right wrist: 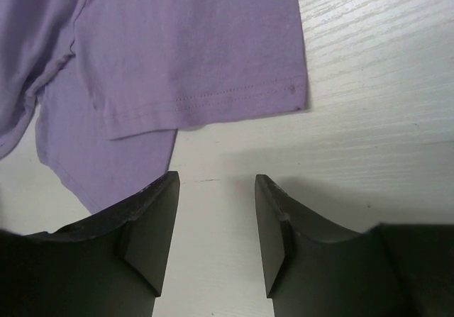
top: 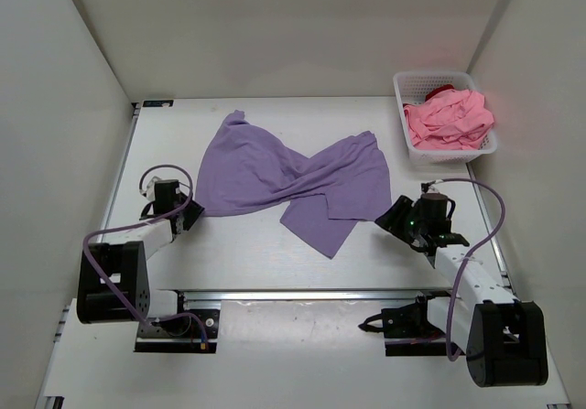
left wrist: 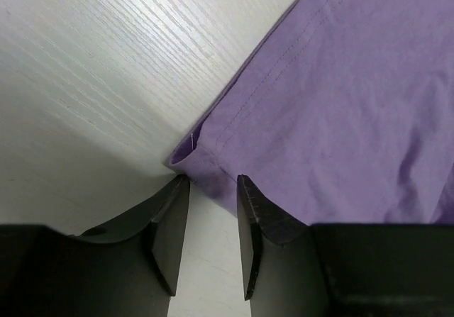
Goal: Fold and stack the t-shirts
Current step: Flatten out the tshirt
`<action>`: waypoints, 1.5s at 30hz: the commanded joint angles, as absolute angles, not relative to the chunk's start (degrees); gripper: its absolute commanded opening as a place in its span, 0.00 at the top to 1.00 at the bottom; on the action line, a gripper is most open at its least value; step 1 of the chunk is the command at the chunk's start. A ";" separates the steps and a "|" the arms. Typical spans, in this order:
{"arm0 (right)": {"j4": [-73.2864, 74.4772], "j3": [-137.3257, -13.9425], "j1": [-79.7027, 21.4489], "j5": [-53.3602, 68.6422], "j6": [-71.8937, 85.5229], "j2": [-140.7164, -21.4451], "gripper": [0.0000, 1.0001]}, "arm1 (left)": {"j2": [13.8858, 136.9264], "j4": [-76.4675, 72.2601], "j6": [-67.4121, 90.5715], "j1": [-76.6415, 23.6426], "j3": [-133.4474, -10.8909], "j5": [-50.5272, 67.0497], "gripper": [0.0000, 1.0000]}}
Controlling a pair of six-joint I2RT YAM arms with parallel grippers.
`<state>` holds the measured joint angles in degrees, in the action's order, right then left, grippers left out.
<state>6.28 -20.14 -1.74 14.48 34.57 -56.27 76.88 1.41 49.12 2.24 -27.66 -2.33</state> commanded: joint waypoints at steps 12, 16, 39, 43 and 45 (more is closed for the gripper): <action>-1.13 -18.63 3.07 10.37 38.58 -59.49 0.55 | 79.28 -1.93 50.27 3.08 -27.51 -3.17 1.00; -1.93 -20.30 4.21 9.14 38.85 -63.36 0.55 | 79.36 -1.23 48.52 3.25 -29.26 -3.08 1.00; -2.21 -28.21 1.16 10.65 37.45 -75.43 1.00 | 77.35 3.07 40.96 -1.23 -38.30 -2.38 1.00; 8.49 -37.76 -1.40 8.71 34.73 -66.99 1.00 | 75.50 11.13 36.04 -4.30 -48.14 -3.25 1.00; 14.74 -46.80 -2.46 7.48 31.22 -60.41 0.99 | 75.41 16.14 32.28 -4.83 -58.39 -2.29 1.00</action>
<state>8.54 -34.46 -1.02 10.24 36.23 -69.73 79.07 10.59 38.20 -3.66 -47.09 -2.70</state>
